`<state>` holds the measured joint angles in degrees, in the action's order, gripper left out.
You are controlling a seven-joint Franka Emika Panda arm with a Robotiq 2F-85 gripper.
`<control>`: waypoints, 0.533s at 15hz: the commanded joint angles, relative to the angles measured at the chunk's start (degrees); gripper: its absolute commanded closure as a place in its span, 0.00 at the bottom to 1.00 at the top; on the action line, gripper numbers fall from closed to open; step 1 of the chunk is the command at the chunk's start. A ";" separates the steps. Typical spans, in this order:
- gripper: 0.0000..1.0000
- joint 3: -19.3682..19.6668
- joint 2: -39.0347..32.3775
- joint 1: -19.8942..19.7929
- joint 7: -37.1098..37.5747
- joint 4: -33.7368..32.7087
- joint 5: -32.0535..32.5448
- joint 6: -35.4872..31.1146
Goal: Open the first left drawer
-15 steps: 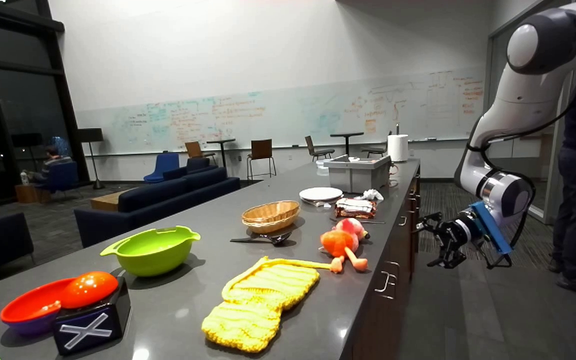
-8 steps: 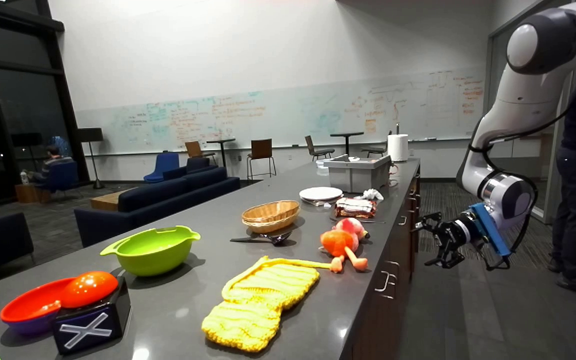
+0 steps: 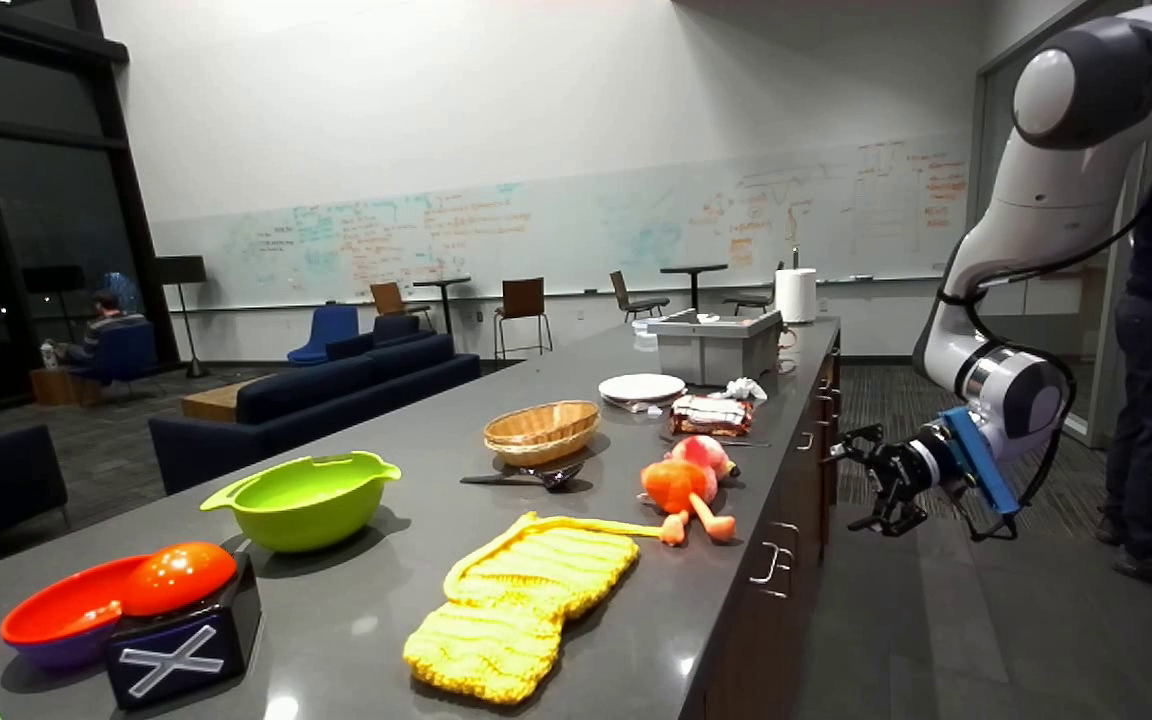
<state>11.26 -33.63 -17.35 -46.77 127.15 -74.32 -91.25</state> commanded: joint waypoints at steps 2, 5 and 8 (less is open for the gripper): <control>0.00 0.10 -1.12 -0.95 -10.16 1.85 -7.38 0.67; 0.00 0.59 -2.62 -0.86 -17.27 3.66 -10.97 1.82; 0.00 1.22 -3.59 -0.45 -23.71 5.77 -12.80 2.23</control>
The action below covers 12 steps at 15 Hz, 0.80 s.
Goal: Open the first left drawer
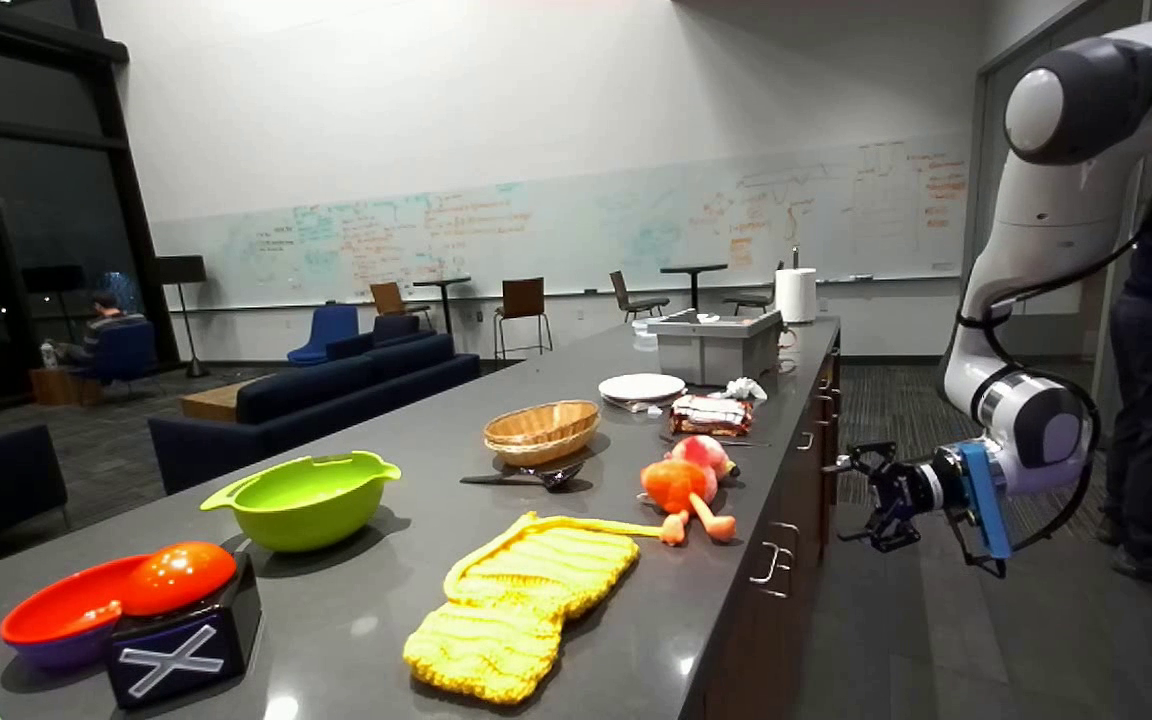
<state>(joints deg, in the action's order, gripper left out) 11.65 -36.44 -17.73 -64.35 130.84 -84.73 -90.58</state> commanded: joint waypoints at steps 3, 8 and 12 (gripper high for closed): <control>0.00 0.33 -2.75 -0.15 -13.74 3.54 -5.42 3.98; 0.00 -0.47 -6.70 0.87 -23.61 4.13 -11.85 9.88; 0.00 -0.15 -9.06 3.20 -28.47 4.19 -14.65 11.88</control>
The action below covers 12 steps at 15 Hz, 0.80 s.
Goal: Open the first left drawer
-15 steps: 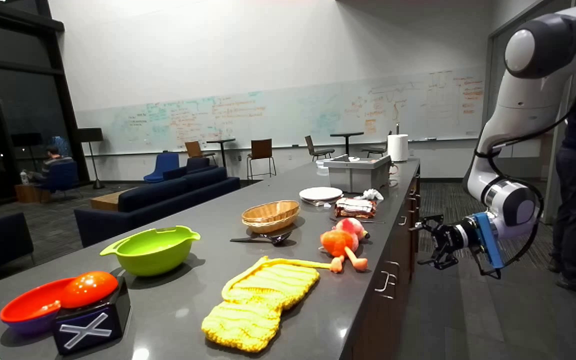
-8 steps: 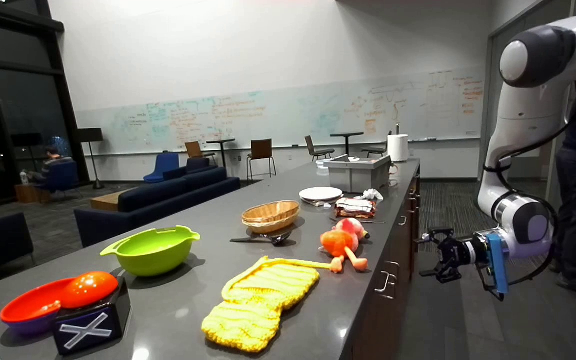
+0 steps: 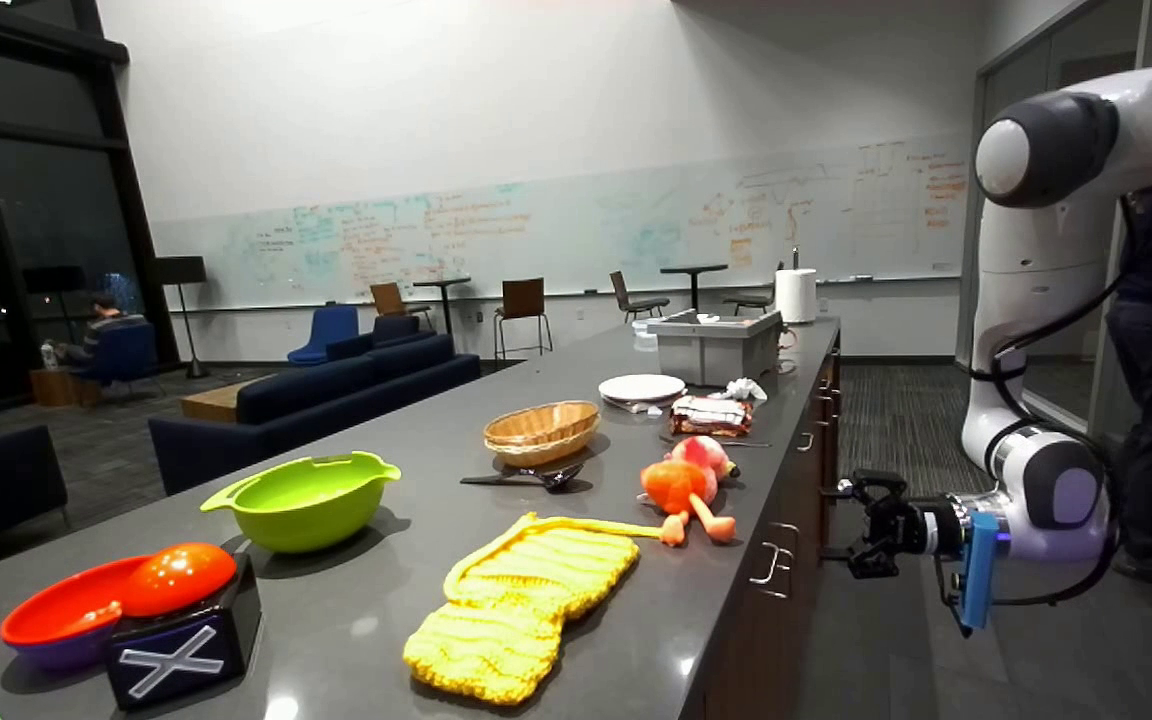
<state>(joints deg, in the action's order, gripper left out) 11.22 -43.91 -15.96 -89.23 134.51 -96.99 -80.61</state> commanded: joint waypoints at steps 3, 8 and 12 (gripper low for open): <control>0.00 0.46 -2.38 3.02 -5.76 0.40 -3.60 1.92; 0.00 0.90 -3.26 5.04 -7.44 -0.89 -4.24 1.54; 0.00 1.17 -2.76 5.58 -6.64 -0.56 -4.22 1.30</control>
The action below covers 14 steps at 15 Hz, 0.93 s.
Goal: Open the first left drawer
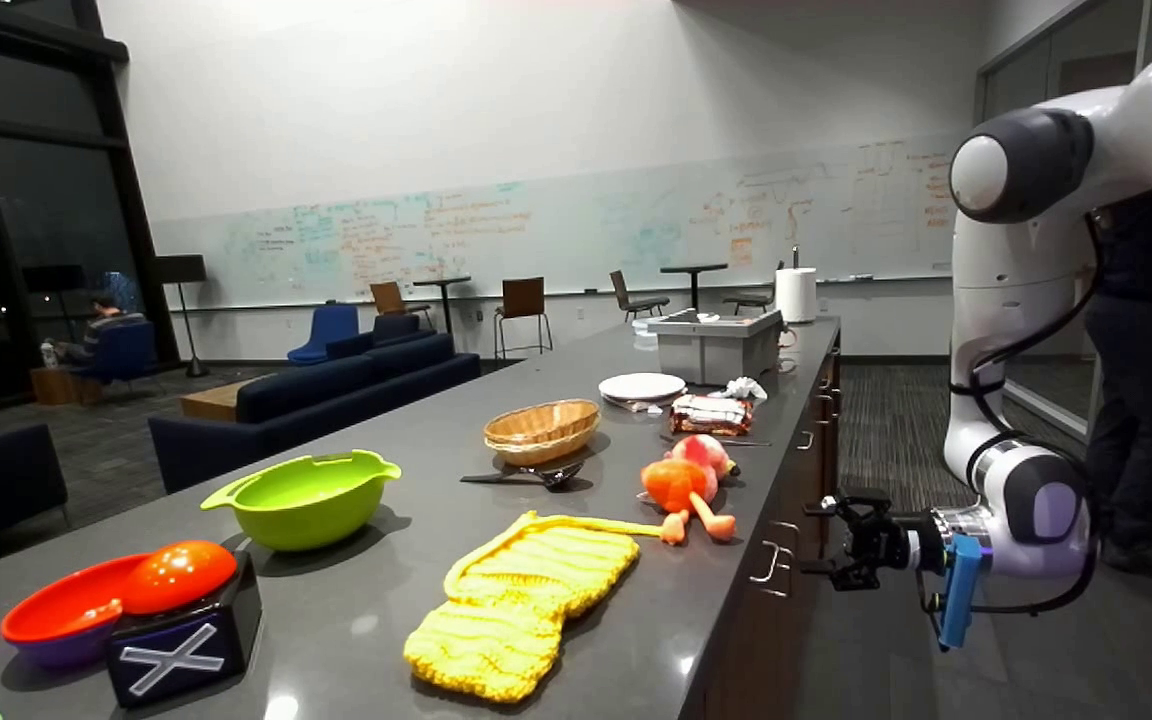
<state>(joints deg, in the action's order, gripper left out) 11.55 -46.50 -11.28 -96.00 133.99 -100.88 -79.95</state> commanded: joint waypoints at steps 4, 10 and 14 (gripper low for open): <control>0.00 0.82 -0.67 1.00 -4.39 -0.19 -3.97 -0.93; 0.00 0.65 -2.18 0.35 -10.30 -0.03 -9.47 1.00; 0.00 0.07 -4.24 -0.07 -11.40 -0.11 -12.92 2.36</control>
<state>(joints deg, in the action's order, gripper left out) 11.80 -48.54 -11.01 -105.88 133.93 -110.67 -79.97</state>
